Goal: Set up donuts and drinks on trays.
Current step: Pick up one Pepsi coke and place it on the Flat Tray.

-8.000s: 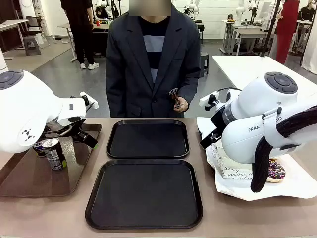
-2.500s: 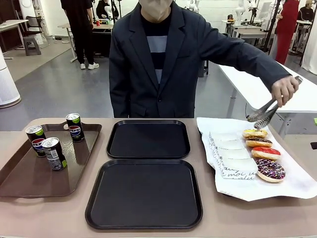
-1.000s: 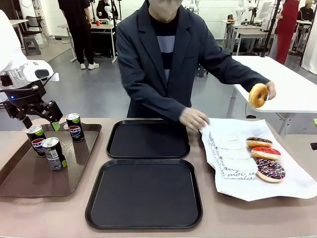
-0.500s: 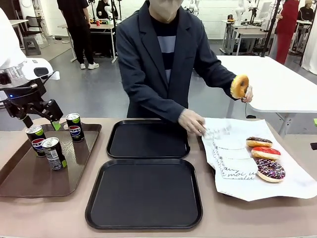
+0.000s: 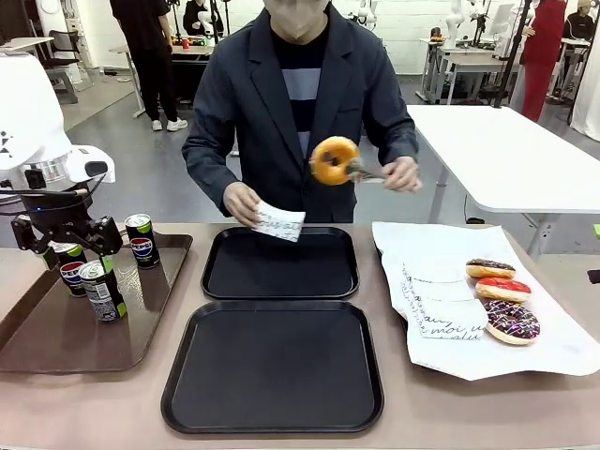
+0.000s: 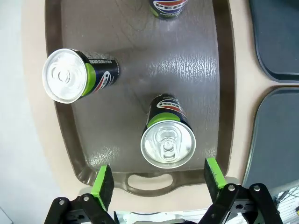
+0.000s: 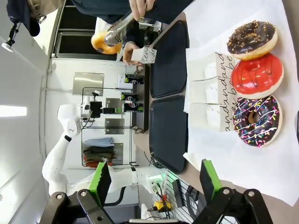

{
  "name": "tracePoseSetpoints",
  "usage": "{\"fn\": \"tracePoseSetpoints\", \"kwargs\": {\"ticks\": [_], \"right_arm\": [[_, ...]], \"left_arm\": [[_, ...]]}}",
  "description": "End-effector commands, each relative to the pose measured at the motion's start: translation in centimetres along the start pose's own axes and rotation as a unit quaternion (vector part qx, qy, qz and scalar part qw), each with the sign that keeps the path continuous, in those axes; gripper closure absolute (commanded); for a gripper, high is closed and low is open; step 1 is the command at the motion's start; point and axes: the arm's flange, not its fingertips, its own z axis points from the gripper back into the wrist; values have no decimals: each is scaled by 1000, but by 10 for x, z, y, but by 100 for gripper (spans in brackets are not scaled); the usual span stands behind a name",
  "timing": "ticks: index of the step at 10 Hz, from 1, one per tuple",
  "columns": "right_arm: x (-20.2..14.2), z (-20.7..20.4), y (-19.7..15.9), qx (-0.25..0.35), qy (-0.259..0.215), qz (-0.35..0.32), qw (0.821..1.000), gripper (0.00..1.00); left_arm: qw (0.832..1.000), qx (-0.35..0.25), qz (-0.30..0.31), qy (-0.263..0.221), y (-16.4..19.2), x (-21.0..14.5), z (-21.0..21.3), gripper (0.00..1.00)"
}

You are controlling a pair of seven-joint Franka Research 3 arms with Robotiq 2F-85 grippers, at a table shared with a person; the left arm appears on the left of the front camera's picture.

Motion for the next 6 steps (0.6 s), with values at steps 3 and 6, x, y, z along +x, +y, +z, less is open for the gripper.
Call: {"fn": "tracePoseSetpoints", "kwargs": {"ticks": [3,6], "right_arm": [[1,0,0,9,-3,5,1000,0],[1,0,0,9,-3,5,1000,0]], "left_arm": [[999,-17,30,-1,-4,-2,-11,0],[999,-35,34,-11,-4,4,-34,0]]}}
